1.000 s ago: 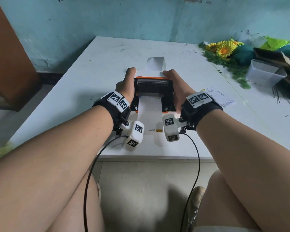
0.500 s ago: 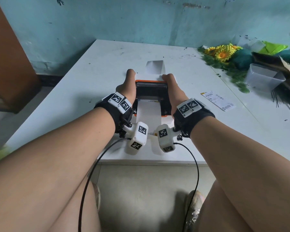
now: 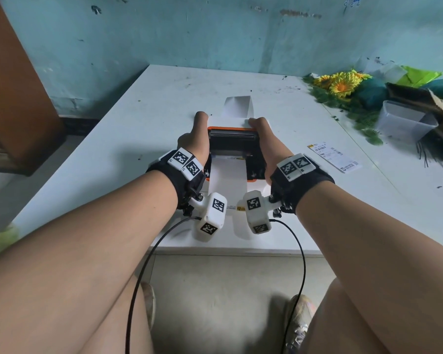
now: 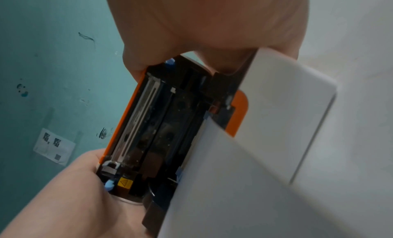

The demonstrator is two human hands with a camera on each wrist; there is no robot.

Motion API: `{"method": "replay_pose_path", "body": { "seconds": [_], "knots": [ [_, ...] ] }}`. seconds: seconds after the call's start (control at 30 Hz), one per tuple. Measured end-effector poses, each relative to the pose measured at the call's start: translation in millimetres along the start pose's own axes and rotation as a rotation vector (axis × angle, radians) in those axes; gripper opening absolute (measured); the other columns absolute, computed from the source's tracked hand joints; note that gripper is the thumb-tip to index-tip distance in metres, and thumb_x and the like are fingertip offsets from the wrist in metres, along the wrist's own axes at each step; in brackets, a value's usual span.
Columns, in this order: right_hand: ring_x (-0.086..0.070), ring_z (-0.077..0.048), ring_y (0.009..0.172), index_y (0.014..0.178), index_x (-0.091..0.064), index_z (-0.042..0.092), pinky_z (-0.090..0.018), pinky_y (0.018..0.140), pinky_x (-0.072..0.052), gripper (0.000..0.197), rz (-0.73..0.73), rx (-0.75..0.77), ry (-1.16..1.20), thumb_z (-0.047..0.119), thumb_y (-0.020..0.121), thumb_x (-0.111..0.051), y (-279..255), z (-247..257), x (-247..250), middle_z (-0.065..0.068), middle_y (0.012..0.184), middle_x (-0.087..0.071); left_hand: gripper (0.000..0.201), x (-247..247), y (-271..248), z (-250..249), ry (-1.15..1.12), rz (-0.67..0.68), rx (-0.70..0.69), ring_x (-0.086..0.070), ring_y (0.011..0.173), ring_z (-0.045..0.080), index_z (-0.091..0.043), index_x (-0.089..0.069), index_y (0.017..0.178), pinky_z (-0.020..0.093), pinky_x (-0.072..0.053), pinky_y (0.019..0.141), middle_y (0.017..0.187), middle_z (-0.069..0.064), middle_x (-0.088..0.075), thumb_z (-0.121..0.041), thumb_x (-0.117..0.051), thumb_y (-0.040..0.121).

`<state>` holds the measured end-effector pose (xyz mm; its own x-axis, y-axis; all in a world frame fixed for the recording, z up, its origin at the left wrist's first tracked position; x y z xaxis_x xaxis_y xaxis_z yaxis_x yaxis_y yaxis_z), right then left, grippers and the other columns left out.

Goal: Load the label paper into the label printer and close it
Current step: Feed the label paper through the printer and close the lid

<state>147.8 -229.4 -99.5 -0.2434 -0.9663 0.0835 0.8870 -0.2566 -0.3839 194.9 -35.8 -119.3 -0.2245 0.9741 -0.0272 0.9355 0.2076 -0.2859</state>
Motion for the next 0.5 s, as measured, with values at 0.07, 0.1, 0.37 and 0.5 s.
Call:
{"method": "replay_pose_path", "body": {
  "seconds": [0.07, 0.1, 0.37, 0.5],
  "knots": [
    [-0.08, -0.031, 0.105, 0.1, -0.074, 0.019, -0.04, 0.087, -0.063, 0.06, 0.017, 0.006, 0.0, 0.072, 0.072, -0.068, 2.5, -0.8, -0.3, -0.015, 0.116, -0.08, 0.054, 0.2, 0.5, 0.3, -0.01, 0.004, -0.004, -0.062, 0.075, 0.03, -0.017, -0.066, 0.085, 0.038, -0.049, 0.075, 0.076, 0.004, -0.065, -0.07, -0.056, 0.085],
    [-0.079, -0.032, 0.106, 0.1, -0.074, 0.019, -0.044, 0.091, -0.063, 0.061, 0.02, 0.006, 0.001, 0.072, 0.071, -0.069, 4.0, -0.9, -0.2, -0.015, 0.116, -0.081, 0.054, 0.8, 1.0, 0.2, -0.01, 0.004, -0.004, -0.063, 0.074, 0.03, -0.017, -0.067, 0.087, 0.038, -0.049, 0.075, 0.077, 0.004, -0.066, -0.07, -0.057, 0.087],
    [-0.079, -0.034, 0.104, 0.091, -0.068, 0.021, -0.053, 0.105, -0.057, 0.042, 0.151, 0.017, 0.056, 0.063, 0.086, -0.066, 6.2, 2.2, -3.8, -0.013, 0.108, -0.081, 0.088, 3.2, 13.6, 7.5, -0.004, 0.123, 0.06, -0.079, 0.104, 0.039, -0.02, -0.077, 0.12, 0.057, -0.061, 0.099, 0.116, 0.013, -0.081, -0.083, -0.067, 0.059],
    [-0.072, -0.034, 0.105, 0.094, -0.068, 0.023, -0.061, 0.111, -0.049, 0.037, 0.249, 0.021, 0.108, 0.059, 0.088, -0.068, 7.5, 0.5, -4.9, -0.012, 0.105, -0.075, 0.079, 0.6, 8.8, 1.7, -0.07, 0.267, 0.057, -0.078, 0.077, 0.031, -0.019, -0.073, 0.125, 0.037, -0.063, 0.07, 0.1, 0.008, -0.078, -0.072, -0.072, 0.066]
  ]
}}
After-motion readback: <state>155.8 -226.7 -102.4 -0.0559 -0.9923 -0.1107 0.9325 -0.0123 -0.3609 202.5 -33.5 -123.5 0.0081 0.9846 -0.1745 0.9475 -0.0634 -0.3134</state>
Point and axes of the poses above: each hand's wrist, its own y-axis towards the middle knuckle, its own x-axis out of the back of the hand, z = x × y, the point moved 8 cm from there along y, towards the middle knuckle
